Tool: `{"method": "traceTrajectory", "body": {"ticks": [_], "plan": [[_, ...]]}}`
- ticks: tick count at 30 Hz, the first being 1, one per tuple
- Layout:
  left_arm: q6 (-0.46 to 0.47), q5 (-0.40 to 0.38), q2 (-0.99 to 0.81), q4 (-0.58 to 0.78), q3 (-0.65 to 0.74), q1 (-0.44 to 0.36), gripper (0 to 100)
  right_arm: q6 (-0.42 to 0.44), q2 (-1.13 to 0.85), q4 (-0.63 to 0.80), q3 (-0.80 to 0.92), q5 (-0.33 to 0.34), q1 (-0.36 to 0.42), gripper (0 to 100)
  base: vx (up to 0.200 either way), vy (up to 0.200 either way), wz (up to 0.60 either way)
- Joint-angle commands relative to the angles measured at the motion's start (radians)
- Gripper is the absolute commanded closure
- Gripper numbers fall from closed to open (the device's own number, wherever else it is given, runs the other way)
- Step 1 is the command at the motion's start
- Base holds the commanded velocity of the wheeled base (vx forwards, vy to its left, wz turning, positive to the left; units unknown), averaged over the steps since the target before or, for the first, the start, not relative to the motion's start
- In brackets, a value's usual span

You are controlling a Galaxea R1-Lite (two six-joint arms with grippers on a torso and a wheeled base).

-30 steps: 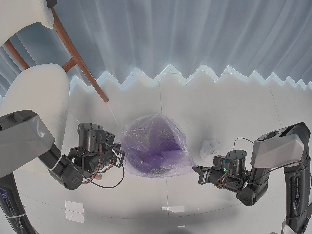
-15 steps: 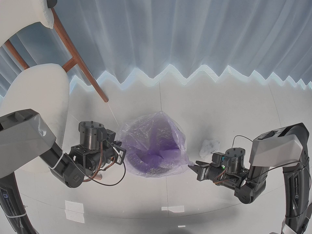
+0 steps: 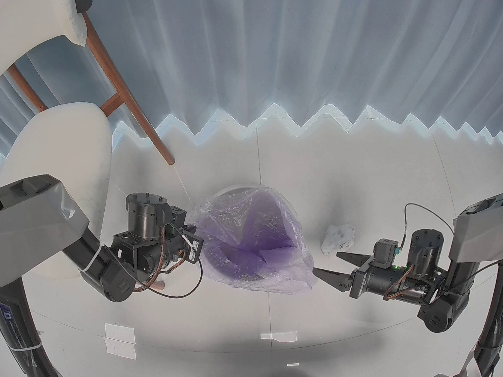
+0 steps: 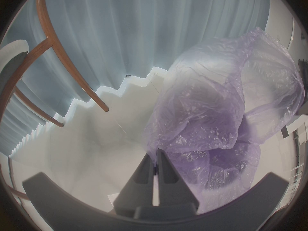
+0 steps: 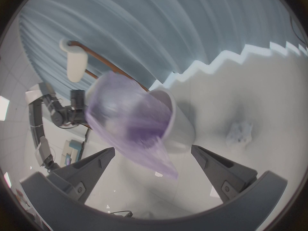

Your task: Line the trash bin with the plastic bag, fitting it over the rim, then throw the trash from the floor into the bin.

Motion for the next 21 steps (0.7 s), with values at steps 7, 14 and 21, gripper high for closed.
{"method": "traceTrajectory", "body": {"ticks": [7,14,21], "plan": [[0.002,0.000,-0.014,-0.002,-0.003,-0.001,100,-0.072,-0.149,-0.006,-0.131,0.094,0.053,0,0.000,0.000,0.00],[0.000,0.002,-0.011,-0.002,-0.006,-0.001,100,-0.155,-0.143,0.106,-0.211,0.091,0.063,0,0.000,0.000,0.00],[0.000,0.002,-0.007,0.000,-0.024,-0.001,100,-0.159,-0.143,0.203,-0.270,0.085,0.133,0,0.000,0.000,0.00]]}}
